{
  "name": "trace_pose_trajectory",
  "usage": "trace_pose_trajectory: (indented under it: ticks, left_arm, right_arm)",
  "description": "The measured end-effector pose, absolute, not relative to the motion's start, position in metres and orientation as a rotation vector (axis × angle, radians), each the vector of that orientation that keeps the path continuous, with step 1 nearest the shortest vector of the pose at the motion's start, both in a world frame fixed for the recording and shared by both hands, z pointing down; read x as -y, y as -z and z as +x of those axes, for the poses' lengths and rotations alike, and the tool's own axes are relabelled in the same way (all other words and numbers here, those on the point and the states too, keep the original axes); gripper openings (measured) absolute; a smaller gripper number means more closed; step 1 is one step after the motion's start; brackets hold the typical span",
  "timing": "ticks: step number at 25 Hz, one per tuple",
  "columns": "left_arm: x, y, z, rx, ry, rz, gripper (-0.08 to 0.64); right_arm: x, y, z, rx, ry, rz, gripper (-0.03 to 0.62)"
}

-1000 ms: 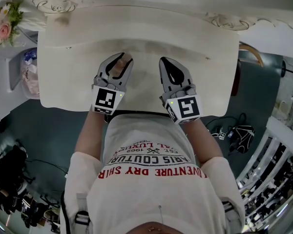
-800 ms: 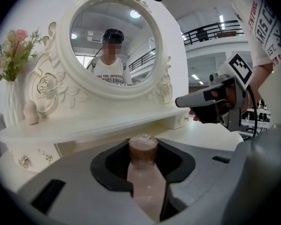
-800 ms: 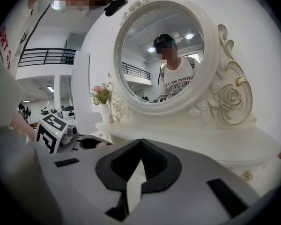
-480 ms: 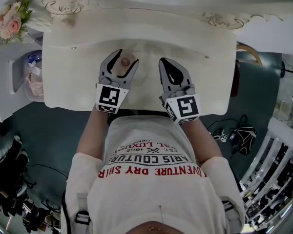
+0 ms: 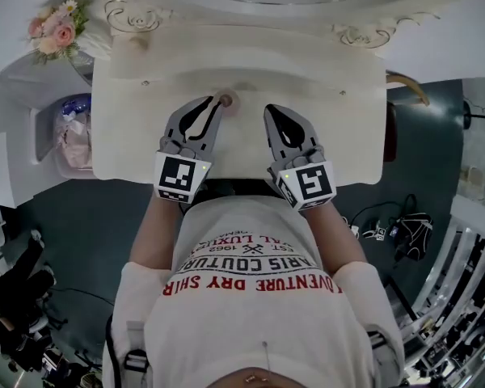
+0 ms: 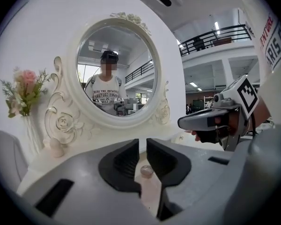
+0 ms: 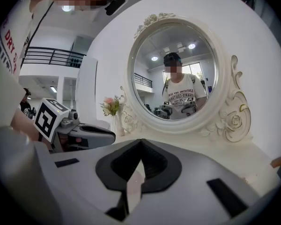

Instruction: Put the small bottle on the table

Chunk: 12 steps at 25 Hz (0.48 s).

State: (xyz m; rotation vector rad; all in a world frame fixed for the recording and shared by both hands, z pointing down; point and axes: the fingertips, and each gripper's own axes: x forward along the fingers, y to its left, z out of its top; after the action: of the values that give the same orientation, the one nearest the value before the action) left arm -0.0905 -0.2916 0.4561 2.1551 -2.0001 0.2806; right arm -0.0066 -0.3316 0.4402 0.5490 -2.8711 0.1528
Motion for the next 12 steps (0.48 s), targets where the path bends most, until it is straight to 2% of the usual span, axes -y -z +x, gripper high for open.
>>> trace_pose_trajectory:
  ticks: [4, 12]
  left_arm:
    - [0.265, -0.433, -0.1, 2.008, -0.289, 2.179, 0.017]
    - [0.215, -0.383, -0.121, 2.068, -0.314, 2.222, 0.008]
  right_arm:
    - [0.313, -0.422, -0.009, 2.883, -0.131, 0.583, -0.002]
    - [0.281, -0.384, -0.02, 2.922, -0.094, 0.628, -0.002]
